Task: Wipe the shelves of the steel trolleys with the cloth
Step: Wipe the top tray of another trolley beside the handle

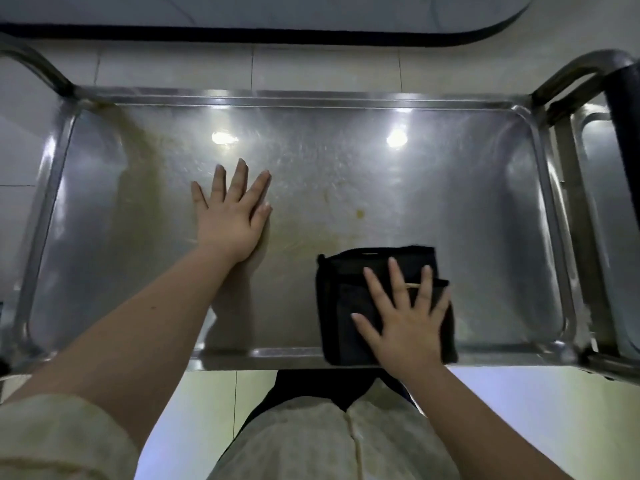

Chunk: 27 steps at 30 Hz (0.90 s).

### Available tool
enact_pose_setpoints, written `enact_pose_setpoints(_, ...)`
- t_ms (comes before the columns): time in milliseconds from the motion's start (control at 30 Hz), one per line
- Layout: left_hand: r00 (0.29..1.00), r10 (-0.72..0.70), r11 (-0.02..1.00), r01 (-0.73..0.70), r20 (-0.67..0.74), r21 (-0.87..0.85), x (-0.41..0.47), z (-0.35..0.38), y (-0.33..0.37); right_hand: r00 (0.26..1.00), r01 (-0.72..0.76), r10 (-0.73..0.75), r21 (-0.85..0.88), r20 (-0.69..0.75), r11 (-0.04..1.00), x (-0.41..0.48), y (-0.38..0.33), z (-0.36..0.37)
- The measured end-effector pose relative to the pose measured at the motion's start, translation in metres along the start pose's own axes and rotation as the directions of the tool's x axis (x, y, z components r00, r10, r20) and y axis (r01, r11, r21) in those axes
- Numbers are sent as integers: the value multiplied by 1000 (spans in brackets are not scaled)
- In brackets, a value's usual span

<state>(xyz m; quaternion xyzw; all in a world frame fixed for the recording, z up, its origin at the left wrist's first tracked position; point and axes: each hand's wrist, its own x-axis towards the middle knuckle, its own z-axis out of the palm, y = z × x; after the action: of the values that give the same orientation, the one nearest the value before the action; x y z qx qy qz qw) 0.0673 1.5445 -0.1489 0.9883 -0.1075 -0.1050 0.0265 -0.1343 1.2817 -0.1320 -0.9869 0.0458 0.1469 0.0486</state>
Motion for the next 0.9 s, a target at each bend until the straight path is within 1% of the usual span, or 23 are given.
enact_pose_setpoints(100,1000,15,1000,-15,-15,-26,-1,0,-1,999,32,-33,-19,-33,999,44,-25,-7)
enact_pose_setpoints(167,999,21,999,-22,-28,-35,-1,1,-2,999,3,-4,-22,-54,1000,100,-27,-19)
enact_pose_setpoints(267,998,27,998,-30,-53,-53,0,4,-2,998,-55,55,5,-38,998,196,-27,-44)
enact_pose_setpoints(367,997,6,998,-11,-71,-65,3,6,-5,997,-77,77,36,-15,996,248,-32,-60)
enact_pose_setpoints(433,997,-7,997,2,-76,-76,4,5,-6,997,-64,66,50,-30,997,243,-35,-61)
enact_pose_setpoints(500,997,-6,996,-1,-79,-87,4,4,-4,998,-42,45,69,-48,997,211,-33,-54)
enact_pose_setpoints(633,998,-14,996,8,-63,-85,2,3,-1,997,18,-13,59,-82,998,96,-30,-20)
enact_pose_setpoints(733,998,-18,997,13,-59,-78,1,3,1,999,35,-33,41,-39,999,23,-35,3)
enact_pose_setpoints(800,998,-19,997,14,-59,-81,0,3,1,999,45,-44,31,-21,999,15,-36,5)
enact_pose_setpoints(900,997,-17,997,11,-74,-72,0,2,2,995,44,-42,25,-92,999,68,-37,-10)
